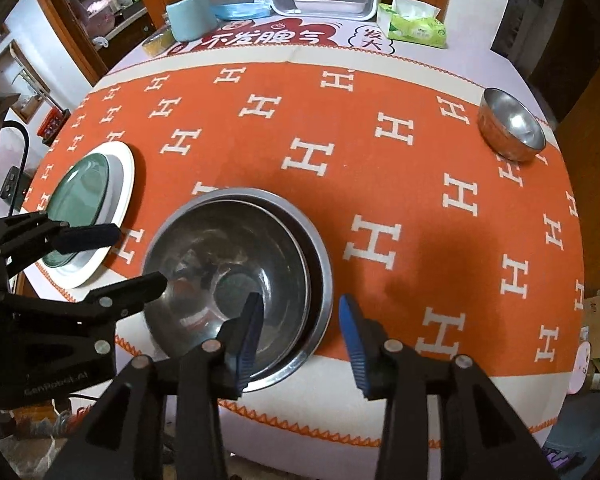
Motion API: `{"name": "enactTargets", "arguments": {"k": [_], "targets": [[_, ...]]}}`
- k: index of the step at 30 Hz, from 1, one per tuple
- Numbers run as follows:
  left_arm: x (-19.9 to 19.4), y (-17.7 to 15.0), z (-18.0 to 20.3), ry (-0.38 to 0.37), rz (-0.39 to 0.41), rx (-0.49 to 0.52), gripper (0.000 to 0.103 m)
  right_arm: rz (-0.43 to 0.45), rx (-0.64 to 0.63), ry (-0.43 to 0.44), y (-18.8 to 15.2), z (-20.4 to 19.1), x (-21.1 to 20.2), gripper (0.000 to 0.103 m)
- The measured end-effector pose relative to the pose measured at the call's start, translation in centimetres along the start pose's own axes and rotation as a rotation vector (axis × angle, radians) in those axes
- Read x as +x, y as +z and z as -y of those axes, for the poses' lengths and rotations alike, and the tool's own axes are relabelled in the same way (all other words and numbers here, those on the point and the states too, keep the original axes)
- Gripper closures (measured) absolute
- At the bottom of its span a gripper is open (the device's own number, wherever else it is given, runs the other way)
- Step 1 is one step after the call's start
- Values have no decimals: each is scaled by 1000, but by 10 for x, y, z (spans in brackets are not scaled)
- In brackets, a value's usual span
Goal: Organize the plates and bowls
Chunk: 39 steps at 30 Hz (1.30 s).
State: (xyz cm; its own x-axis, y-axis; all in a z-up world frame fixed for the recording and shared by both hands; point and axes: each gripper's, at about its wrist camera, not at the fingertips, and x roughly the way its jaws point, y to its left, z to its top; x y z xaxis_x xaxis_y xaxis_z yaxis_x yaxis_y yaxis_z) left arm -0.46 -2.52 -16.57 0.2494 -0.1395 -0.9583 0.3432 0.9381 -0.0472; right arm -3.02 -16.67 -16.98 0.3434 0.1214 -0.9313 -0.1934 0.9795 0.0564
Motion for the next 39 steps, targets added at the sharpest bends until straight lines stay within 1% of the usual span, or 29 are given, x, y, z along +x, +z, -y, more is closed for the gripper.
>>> {"name": "enactTargets", "arguments": {"k": [5,8,10,12,16,19,22,23,27,30,33,36,39], "targets": [[-9,5,0,-16,19,-1,37,11,0,4,2,1,-6,63],[-16,12,0,-22,35,0,31,26,5,5,4,5,-12,63],[-22,20,2,-22,59,3,27,33,15,14,7,9,-16,63],[-30,30,5,-19,86,6,25,44,32,25,10,16,-22,63],[-46,60,15,-15,140,26,25,76,76,28,20,36,-36,63],[-57,92,28,-10,191,45,25,107,131,23,30,63,-47,63],[-63,128,43,-34,226,54,25,138,194,-11,43,99,-56,63],[-65,143,51,-42,239,61,25,147,222,-26,50,117,-59,63],[-65,189,81,-49,287,95,25,170,315,-75,71,171,-66,63],[-57,221,103,-56,311,115,25,182,373,-96,84,205,-67,63],[-40,251,123,-57,313,128,25,187,416,-96,97,236,-65,63],[-18,277,140,-57,285,134,25,186,448,-113,107,261,-60,63],[6,297,154,-41,261,144,25,175,468,-119,117,281,-50,63]]}}
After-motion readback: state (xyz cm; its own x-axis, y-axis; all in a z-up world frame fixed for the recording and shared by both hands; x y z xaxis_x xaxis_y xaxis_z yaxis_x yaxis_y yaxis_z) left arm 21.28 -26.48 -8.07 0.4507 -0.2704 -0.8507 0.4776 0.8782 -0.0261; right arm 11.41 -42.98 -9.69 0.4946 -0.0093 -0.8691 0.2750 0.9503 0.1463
